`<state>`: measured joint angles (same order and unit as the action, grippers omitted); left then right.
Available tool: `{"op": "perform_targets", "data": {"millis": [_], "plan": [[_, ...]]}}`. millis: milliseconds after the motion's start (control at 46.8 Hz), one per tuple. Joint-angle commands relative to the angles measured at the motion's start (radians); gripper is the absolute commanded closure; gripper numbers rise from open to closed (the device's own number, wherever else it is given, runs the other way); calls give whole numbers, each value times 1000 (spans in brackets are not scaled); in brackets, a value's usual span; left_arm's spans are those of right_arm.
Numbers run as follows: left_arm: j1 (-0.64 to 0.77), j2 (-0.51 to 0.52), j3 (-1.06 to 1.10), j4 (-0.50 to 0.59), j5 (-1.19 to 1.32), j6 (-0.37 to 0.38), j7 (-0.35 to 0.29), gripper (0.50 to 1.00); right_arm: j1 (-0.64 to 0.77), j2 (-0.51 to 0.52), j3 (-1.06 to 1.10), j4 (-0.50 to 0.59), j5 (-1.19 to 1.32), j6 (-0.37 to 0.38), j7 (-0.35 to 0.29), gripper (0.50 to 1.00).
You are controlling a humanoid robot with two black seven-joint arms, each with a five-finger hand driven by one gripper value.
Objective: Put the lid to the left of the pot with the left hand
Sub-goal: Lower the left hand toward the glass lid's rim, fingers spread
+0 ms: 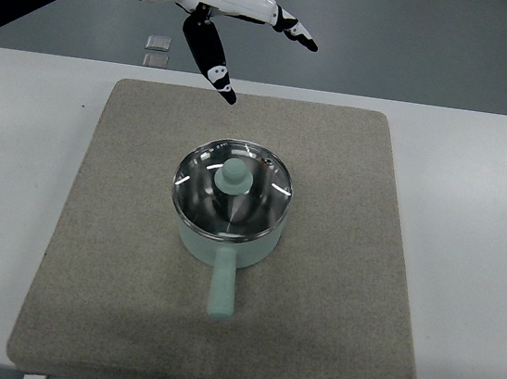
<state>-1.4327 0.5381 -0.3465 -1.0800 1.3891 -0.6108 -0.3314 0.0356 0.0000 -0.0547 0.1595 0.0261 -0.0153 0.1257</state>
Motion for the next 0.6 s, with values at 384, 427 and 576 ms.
{"op": "perform_targets", "data": {"millis": [384,427,576], "plan": [[43,-72,148,244,-36,328,0,506,1,0,-1,0,0,0,0,576],[35,-70,205,239,-24,364,-1,506,0,0,1,0,0,0,0,576],[-67,-58,483,201,-25,373,-21,508,1,0,1,0,0,0,0,576]]}}
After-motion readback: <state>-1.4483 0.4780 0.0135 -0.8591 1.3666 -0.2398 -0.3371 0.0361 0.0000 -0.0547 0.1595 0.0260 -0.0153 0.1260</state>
